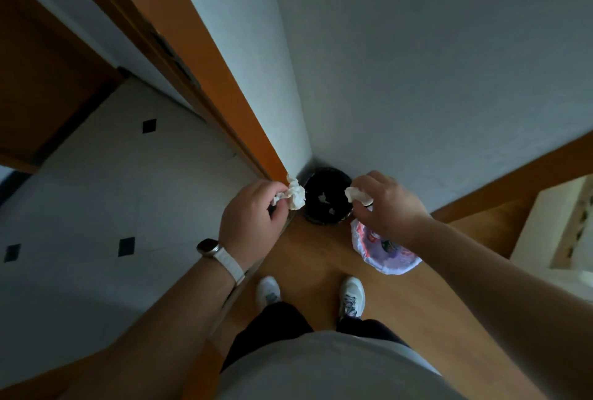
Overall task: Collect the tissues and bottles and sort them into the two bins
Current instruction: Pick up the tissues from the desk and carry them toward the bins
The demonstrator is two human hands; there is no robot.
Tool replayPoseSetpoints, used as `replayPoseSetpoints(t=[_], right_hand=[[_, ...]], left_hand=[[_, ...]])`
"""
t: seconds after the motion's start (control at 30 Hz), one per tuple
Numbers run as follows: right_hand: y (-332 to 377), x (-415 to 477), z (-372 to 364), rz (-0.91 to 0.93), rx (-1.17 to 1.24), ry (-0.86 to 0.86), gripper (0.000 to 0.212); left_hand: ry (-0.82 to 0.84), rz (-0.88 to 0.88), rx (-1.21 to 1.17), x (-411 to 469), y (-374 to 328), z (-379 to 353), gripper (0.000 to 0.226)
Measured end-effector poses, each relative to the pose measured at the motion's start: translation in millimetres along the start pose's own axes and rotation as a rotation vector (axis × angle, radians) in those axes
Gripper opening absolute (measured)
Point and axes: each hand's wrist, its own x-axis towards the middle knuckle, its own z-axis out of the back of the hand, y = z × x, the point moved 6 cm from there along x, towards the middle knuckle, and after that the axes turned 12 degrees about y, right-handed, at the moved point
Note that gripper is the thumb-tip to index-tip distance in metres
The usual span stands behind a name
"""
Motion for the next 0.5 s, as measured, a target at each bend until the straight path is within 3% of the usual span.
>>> replayPoseSetpoints(t=[0.1, 0.4, 0.5], right_hand=[[-4, 11, 0, -0.04, 0.029, -0.033, 0.026], [-25, 55, -28, -0.421, -0.005, 0.043, 0.034], [-25, 70, -48, -0.507, 0.1, -0.04, 0.032]], left_hand=[[0.044, -0.049, -0.016, 32, 8, -7, 0.012], [0.269, -0.219, -0.109, 123, 59, -58, 0.009], [0.328, -0.256, -0.147, 152, 89, -80, 0.008]])
